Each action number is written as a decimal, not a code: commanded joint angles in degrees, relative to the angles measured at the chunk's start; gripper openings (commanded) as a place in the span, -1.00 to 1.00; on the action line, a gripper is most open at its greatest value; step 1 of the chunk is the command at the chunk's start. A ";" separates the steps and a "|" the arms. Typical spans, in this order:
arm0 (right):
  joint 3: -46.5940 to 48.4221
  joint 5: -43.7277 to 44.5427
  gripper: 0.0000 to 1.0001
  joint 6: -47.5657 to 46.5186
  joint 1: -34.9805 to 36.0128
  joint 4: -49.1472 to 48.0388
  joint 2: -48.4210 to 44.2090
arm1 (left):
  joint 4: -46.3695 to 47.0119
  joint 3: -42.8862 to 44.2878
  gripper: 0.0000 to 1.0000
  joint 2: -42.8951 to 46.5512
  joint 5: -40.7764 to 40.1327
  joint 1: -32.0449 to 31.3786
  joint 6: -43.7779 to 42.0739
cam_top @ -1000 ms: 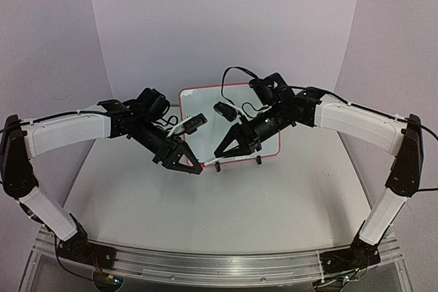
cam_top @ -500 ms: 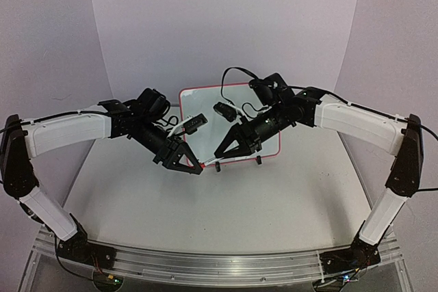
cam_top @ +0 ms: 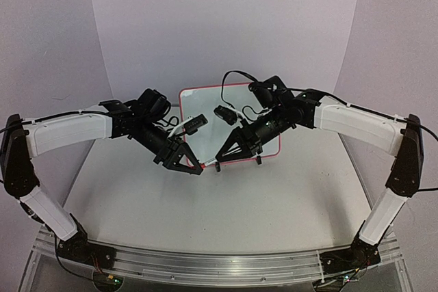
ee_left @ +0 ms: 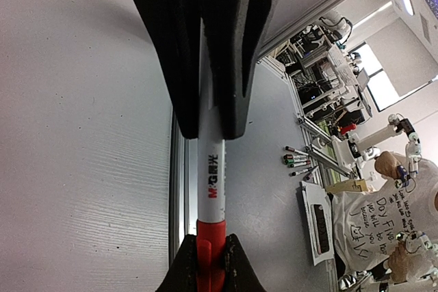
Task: Write a sentence on the whiteboard
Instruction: Open the pen cap of the whiteboard marker, then place the pen cap at the center of the board.
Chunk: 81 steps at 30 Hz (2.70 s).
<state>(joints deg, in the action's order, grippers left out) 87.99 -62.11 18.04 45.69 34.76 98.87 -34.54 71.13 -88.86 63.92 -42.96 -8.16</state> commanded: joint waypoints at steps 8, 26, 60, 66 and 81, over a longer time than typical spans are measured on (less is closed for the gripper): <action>0.43 -2.70 -1.00 -3.32 -1.89 -0.12 -4.37 | -1.10 0.91 -1.00 0.99 -0.01 -0.13 -2.21; 3.04 -0.25 -1.00 -16.73 -11.61 20.34 -9.59 | -6.03 -1.87 -1.00 4.15 -1.83 0.05 -3.17; -19.78 38.40 -1.00 2.73 -11.11 -11.60 -26.18 | 22.71 -25.13 -0.90 2.46 -61.75 -1.32 26.44; -21.01 38.59 -1.00 3.46 -11.15 -13.16 -25.88 | 22.48 -24.31 -0.67 0.07 -63.13 -1.43 26.44; -21.45 40.49 -1.00 3.68 -10.96 -13.52 -26.25 | 23.91 -23.52 0.11 4.87 -60.36 0.27 26.99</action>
<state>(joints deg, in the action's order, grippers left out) 67.33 -23.49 21.26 34.20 23.51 74.13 -12.67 45.10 -89.43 1.85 -44.07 18.33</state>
